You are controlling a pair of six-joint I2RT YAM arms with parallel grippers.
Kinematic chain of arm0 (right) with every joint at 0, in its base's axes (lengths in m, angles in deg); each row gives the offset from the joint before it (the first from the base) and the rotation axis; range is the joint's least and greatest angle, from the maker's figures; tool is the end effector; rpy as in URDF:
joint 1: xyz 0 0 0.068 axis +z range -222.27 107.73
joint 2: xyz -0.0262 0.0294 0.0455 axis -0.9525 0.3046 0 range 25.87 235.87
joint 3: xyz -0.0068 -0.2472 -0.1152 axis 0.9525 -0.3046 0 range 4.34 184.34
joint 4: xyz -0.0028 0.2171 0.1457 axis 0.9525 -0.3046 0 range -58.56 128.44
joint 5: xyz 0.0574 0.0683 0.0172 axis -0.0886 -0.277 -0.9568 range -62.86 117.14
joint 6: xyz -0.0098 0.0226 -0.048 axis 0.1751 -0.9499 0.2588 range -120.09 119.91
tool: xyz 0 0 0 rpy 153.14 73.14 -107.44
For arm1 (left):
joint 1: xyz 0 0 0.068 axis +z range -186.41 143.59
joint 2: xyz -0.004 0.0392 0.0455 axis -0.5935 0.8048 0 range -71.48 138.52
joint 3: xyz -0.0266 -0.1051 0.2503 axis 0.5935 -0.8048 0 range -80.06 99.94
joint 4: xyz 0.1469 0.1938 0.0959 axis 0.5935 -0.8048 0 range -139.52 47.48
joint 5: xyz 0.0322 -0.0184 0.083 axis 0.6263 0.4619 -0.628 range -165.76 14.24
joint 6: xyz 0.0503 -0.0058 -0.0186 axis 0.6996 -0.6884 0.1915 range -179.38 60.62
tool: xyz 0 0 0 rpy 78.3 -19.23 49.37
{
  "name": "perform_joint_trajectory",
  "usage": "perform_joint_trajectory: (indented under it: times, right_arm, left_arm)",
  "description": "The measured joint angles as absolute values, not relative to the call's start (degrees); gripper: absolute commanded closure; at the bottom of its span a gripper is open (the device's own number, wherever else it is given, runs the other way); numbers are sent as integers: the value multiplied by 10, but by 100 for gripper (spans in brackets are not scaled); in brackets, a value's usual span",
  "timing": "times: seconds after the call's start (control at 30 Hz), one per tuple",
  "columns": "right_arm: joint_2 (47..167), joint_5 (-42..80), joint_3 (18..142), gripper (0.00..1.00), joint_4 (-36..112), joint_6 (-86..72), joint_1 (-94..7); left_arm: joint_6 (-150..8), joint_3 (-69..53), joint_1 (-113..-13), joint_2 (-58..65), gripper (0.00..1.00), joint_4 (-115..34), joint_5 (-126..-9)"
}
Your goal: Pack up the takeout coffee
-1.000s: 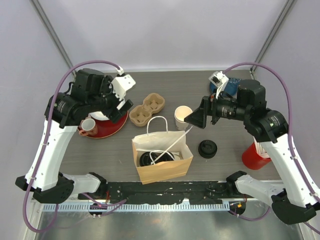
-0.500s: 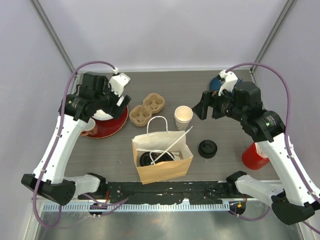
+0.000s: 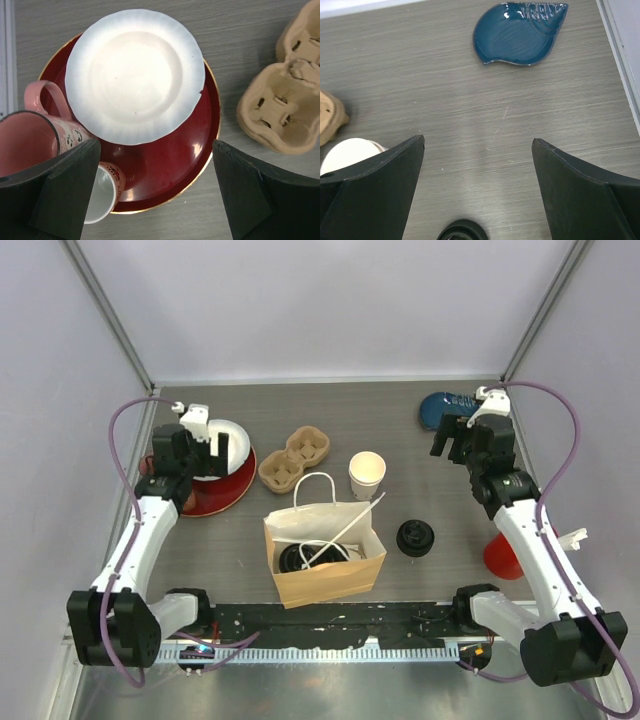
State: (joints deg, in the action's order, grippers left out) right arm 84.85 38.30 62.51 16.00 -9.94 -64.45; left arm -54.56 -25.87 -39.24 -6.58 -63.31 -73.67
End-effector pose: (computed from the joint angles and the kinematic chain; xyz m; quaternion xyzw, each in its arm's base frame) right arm 0.2287 0.0244 0.3532 0.0682 0.8300 0.0038 0.5535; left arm 0.2530 -0.0138 0.3087 0.0672 0.8698 -0.0074 0.4887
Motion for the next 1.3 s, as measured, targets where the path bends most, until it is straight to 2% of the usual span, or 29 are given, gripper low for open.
perform_joint_trajectory:
  times: [0.43,0.67,0.93,1.3]
  right_arm:
    - [876,382,493,6,350,-59,-668]
    - [868,349,419,6,416,-31,-668]
    - [859,343,391,6,479,-19,-668]
    - [859,343,378,6,500,-16,-668]
  left_arm:
    - [-620,-508,-369,-86,0,-264,-760]
    - [-644,-613,-355,-86,0,-116,-761]
    - [-666,-638,-355,-86,0,-31,-746]
    - [-682,-641,-355,-71,0,-10,-739]
